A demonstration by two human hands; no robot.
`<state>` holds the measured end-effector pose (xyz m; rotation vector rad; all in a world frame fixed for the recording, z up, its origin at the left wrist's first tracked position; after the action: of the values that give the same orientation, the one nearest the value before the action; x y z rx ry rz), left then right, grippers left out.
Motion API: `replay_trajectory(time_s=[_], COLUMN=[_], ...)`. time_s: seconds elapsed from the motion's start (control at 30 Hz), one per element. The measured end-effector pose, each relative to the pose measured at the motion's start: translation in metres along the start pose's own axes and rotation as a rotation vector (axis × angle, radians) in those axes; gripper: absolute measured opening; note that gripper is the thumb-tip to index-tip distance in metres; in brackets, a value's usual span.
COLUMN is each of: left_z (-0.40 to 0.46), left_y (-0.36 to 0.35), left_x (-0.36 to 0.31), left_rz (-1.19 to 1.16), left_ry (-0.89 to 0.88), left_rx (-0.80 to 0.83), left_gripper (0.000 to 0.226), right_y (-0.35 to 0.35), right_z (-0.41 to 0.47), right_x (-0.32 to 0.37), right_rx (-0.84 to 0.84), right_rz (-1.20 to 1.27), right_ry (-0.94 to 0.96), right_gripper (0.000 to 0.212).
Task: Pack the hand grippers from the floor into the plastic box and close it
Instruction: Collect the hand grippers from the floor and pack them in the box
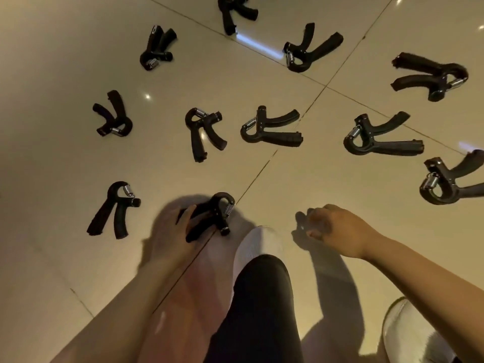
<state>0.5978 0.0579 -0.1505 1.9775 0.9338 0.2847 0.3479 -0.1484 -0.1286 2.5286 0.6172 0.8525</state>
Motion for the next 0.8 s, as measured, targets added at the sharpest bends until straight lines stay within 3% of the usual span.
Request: replay_trajectory(time_s=[0.13, 0.23, 0.43, 0.5, 0.6, 0.67, 0.8], left_z=[-0.004, -0.006, 0.0, 0.0, -0.001, 0.0, 0.001], left_y=[-0.015, -0.016, -0.03, -0.032, -0.041, -0.042, -0.041], left_x=[0.008, 0.002, 0.018, 0.018, 0.02, 0.023, 0.021], left_rz=[0.034, 0.081, -0.001, -0.03, -0.125, -0.152, -0.194], left_ry=[0.079, 0.077, 0.051, 0.0, -0.031, -0.041, -0.054], left_rx=[0.055, 0.136, 0.108, 0.059, 0.062, 0.041, 0.025], left_gripper=[0.078, 0.081, 0.091, 0.084, 0.093, 0.081, 0.083], right_y=[-0.002, -0.005, 0.027, 0.045, 0.085, 0.107, 0.114], right_z=[0.009, 0.013, 0.035, 0.05, 0.08, 0.102, 0.132], right_x=[-0.019, -0.024, -0.015, -0.011, 0.002, 0.016, 0.022], right_rx=[-0.033, -0.037, -0.175, -0.216, -0.348, -0.432, -0.474], right_rz=[0.146, 0.107, 0.145, 0.146, -0.033, -0.213, -0.353], right_ry=[-0.073, -0.098, -0.074, -0.091, -0.077, -0.025, -0.069], right_gripper=[0.018, 0.015, 0.045, 0.052, 0.057, 0.056, 0.038])
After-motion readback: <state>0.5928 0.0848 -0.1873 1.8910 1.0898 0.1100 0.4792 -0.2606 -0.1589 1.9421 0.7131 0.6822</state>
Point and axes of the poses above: each hand's wrist, its own z-axis towards the middle knuckle, its own y-axis out of the back of the hand, x = y × z, the point moved 8 cm from there along z, towards the middle knuckle, and after that the axes turned 10 degrees about x, right-handed, at the moved point
